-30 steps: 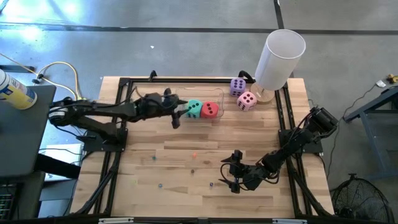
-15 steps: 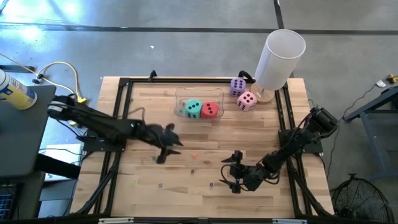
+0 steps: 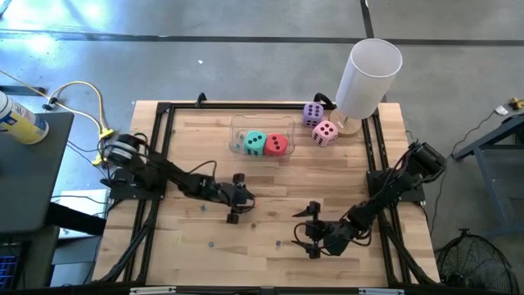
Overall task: Pick & Place Dice
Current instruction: Put the small orange dice into the transparent bin
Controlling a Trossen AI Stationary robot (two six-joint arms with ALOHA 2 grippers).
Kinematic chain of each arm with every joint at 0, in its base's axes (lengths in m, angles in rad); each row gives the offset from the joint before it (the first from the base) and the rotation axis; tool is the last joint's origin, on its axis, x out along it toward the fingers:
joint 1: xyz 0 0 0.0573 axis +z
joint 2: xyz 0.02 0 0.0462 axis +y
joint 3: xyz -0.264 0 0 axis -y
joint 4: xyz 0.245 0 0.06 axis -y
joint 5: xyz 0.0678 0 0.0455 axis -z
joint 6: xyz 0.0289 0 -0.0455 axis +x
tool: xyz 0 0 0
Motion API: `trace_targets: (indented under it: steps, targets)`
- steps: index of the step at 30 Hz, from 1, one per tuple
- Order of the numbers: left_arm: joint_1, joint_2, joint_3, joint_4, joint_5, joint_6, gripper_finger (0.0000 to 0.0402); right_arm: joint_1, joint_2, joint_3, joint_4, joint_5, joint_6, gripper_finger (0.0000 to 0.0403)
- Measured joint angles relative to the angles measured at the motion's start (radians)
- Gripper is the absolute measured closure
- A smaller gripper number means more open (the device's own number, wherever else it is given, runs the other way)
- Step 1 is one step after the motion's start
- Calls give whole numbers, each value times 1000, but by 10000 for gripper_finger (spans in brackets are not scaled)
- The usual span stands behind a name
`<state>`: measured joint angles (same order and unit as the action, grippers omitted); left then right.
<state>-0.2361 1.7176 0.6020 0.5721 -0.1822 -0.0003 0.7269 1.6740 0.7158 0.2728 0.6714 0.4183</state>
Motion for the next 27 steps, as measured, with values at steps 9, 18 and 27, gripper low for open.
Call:
trace_targets:
  steps: [9,18,27]
  targets:
    - [32,30,0,22,57,-24,228,7,0,0,3,3,14,11]
    - [30,82,-1,51,68,-54,228,6,0,0,9,6,14,11]
    - [44,96,0,71,102,-57,228,7,0,0,8,6,14,11]
